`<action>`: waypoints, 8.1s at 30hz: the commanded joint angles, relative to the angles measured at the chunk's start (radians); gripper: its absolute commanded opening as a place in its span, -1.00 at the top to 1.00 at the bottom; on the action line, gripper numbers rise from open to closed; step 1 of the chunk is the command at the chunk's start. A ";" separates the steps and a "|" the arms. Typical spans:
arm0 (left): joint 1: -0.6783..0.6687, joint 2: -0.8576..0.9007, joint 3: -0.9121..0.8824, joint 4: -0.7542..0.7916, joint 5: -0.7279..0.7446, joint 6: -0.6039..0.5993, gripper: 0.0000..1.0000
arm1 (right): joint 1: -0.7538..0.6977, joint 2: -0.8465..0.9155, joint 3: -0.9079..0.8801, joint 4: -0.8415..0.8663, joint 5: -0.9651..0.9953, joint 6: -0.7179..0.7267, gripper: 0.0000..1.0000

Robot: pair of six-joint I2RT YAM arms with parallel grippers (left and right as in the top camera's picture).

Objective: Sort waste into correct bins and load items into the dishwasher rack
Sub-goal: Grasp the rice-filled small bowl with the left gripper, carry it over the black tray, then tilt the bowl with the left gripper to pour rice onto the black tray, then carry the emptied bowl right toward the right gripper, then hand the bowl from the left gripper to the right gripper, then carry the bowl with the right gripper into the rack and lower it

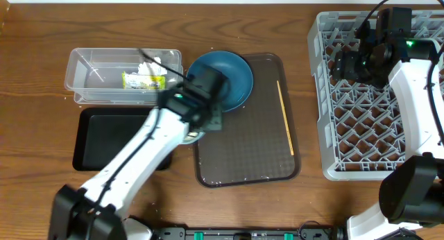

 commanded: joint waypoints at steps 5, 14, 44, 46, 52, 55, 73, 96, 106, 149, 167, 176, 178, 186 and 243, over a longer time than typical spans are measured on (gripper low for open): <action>0.265 -0.045 0.005 -0.025 0.190 0.151 0.88 | 0.015 -0.013 0.001 -0.004 0.015 -0.012 -0.64; 0.621 -0.043 -0.075 0.008 0.607 0.356 0.88 | 0.015 -0.013 0.001 -0.008 0.022 -0.012 -0.65; 1.195 -0.026 -0.438 0.309 1.542 0.344 0.88 | 0.015 -0.013 0.001 -0.016 0.022 -0.012 -0.65; 1.195 -0.026 -0.438 0.309 1.542 0.253 0.87 | 0.015 -0.013 0.001 -0.017 0.022 -0.012 -0.65; 1.195 -0.026 -0.438 0.309 1.542 0.067 0.88 | 0.015 -0.013 0.001 -0.019 0.022 -0.012 -0.65; 1.195 -0.026 -0.438 0.309 1.542 -0.004 0.88 | 0.015 -0.013 0.001 -0.024 0.022 -0.012 -0.65; 1.194 -0.026 -0.438 0.481 1.440 0.248 0.88 | 0.015 -0.013 0.001 -0.027 0.027 -0.012 -0.65; 0.882 -0.168 -0.435 0.515 1.324 0.200 0.88 | 0.015 -0.013 0.001 -0.027 0.029 -0.012 -0.66; 0.368 -0.217 -0.420 0.538 0.674 0.192 0.87 | 0.015 -0.013 0.001 -0.027 0.029 -0.012 -0.66; -0.103 -0.170 -0.421 0.772 0.188 0.193 0.46 | 0.016 -0.013 0.001 -0.031 -0.071 -0.024 -0.70; 0.388 -0.508 -0.421 0.381 0.185 0.193 0.04 | 0.235 -0.013 -0.180 0.045 -0.204 -0.116 -0.60; 0.405 -0.487 -0.421 0.351 0.185 0.193 -0.03 | 0.284 -0.013 -0.348 0.224 -0.124 -0.026 -0.25; 0.405 -0.477 -0.421 0.341 0.185 0.193 -0.03 | 0.284 -0.013 -0.383 0.256 -0.123 -0.013 -0.08; 0.405 -0.459 -0.422 0.338 0.185 0.193 -0.04 | 0.284 -0.013 -0.472 0.308 -0.124 0.008 0.02; 0.405 -0.459 -0.422 0.338 0.185 0.193 -0.08 | 0.243 -0.265 -0.421 1.032 1.157 -0.472 0.97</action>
